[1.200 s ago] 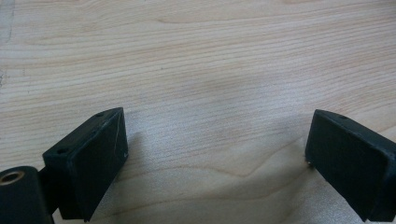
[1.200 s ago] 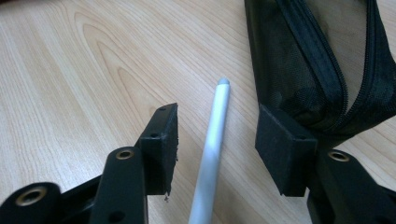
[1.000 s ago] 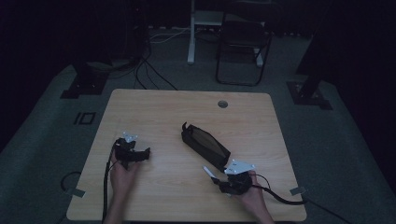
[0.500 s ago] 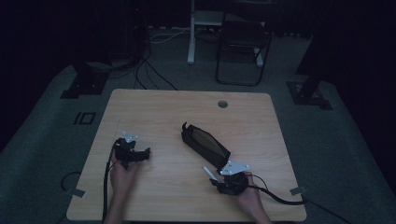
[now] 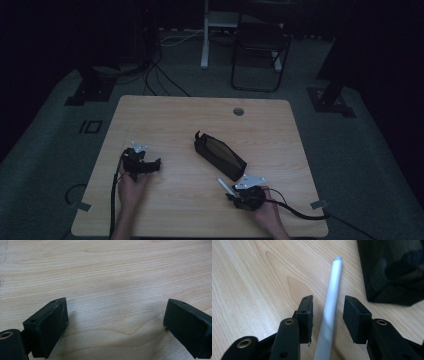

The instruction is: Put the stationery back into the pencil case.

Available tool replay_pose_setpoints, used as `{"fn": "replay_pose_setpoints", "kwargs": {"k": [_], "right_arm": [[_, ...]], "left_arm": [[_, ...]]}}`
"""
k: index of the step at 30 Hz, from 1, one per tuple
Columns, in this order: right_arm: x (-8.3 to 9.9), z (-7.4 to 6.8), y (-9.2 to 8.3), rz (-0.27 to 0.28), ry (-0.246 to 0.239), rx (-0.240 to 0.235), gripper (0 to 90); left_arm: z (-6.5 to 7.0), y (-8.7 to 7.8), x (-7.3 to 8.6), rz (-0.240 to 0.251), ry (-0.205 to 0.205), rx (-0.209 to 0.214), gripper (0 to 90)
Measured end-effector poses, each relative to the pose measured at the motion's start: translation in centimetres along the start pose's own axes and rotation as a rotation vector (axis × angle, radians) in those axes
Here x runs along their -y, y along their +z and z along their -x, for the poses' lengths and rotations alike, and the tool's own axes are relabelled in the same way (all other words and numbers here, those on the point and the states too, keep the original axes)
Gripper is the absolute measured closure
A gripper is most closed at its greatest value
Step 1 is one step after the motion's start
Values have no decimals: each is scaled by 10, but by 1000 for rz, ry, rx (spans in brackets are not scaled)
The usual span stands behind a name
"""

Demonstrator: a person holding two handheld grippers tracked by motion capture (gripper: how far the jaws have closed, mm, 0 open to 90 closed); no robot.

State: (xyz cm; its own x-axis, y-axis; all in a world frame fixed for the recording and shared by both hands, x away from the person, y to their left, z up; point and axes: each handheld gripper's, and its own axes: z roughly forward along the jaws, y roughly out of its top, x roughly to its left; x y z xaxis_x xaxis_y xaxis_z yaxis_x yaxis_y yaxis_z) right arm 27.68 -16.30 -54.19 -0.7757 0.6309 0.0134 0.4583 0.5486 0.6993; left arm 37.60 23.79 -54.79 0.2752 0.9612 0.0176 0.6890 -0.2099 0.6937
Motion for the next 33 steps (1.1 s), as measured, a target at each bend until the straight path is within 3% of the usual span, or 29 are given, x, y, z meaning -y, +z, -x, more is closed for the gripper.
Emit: {"fn": "replay_pose_setpoints", "kwargs": {"k": [12, 22, 33], "right_arm": [[3, 0, -2, -7, -15, 9, 662], [1, -1, -3, -16, -21, 7, 777], [1, 0, -2, -14, -20, 1, 784]], "left_arm": [[0, 0, 0, 0, 0, 0, 62], [0, 0, 0, 0, 0, 0, 62], [0, 0, 0, 0, 0, 0, 62]]}}
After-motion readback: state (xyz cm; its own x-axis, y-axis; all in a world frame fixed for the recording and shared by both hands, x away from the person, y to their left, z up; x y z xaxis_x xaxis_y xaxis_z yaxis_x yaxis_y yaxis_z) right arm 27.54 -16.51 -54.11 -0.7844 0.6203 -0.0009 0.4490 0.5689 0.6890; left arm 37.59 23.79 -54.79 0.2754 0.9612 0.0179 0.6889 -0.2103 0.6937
